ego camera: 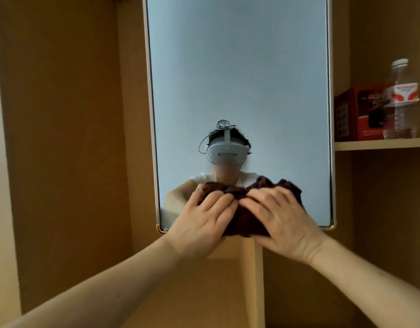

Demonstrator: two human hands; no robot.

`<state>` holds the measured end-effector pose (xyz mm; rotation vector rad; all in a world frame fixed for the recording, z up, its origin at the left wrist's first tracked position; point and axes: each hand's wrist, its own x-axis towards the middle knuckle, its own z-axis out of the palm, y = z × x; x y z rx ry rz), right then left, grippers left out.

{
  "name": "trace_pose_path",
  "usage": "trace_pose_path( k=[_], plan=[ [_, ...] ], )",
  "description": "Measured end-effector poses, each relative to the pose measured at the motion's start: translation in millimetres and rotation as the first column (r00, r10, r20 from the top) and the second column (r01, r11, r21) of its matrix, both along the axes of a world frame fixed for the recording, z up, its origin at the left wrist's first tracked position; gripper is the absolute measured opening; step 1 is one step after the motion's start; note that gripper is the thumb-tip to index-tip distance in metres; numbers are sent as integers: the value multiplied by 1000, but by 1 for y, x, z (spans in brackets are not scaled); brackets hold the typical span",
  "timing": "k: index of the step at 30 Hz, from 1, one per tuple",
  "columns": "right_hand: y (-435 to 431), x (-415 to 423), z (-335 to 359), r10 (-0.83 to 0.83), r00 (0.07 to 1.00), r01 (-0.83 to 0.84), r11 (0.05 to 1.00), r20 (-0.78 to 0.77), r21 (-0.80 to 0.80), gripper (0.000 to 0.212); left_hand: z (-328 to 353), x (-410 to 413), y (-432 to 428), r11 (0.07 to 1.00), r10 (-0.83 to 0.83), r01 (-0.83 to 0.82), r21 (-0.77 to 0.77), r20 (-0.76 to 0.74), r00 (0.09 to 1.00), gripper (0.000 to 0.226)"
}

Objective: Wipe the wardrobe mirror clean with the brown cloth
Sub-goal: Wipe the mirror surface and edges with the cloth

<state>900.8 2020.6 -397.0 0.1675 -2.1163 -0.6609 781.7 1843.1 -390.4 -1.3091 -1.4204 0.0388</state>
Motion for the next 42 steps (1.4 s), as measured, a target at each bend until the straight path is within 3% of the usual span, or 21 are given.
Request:
trace_pose_path(
  k=[3, 6, 8, 10, 12, 14, 16, 18, 23, 29, 32, 35, 38, 42],
  plan=[
    [-2, -3, 56, -8, 998, 9, 1000, -59, 13, 71, 44, 4, -2, 993, -33, 13, 115, 166, 986, 55],
    [-6, -5, 104, -21, 991, 11, 997, -131, -77, 66, 84, 6, -15, 944, -217, 106, 314, 343, 914, 62],
    [-7, -8, 115, -11, 980, -26, 983, -199, -184, 63, 101, 0, -31, 835, -375, 123, 536, 391, 841, 56],
    [-6, -12, 113, 1, 969, -60, 971, -246, -232, 63, 110, -14, -44, 708, -475, 12, 707, 463, 748, 47],
    [-6, -14, 108, 6, 964, -74, 966, -265, -246, 64, 114, -28, -49, 621, -572, -167, 766, 589, 571, 45],
    [-9, -14, 108, -5, 963, -73, 958, -271, -276, 65, 114, -35, -46, 600, -688, -296, 743, 668, 283, 45],
    [-18, -12, 112, -45, 965, -41, 948, -260, -315, 67, 113, -36, -41, 596, -778, -353, 721, 628, -31, 34],
    [-31, -13, 118, -124, 968, 47, 944, -219, -327, 73, 110, -38, -40, 604, -791, -376, 703, 588, -171, 30],
    [-70, -29, 134, -305, 951, 276, 915, -54, -295, 92, 108, -47, -54, 638, -769, -324, 698, 555, -318, 47],
    [-108, -62, 55, -162, 985, 169, 975, 59, -141, 91, 107, -56, -51, 569, -797, -283, 772, 433, -421, 51],
    [-108, -61, -1, -102, 977, 108, 994, 189, -24, 83, 110, -53, -49, 567, -811, -326, 757, 442, -384, 42],
    [-95, -56, 6, -51, 963, 18, 992, 266, 125, 71, 110, -52, -51, 585, -806, -325, 743, 490, -332, 35],
    [-92, -59, 52, -64, 973, 12, 975, 224, 224, 72, 110, -53, -52, 599, -794, -279, 751, 510, -332, 32],
    [-101, -76, 140, -109, 994, 109, 994, -19, 8, 75, 110, -55, -51, 565, -818, -305, 767, 472, -329, 37]
  ],
)
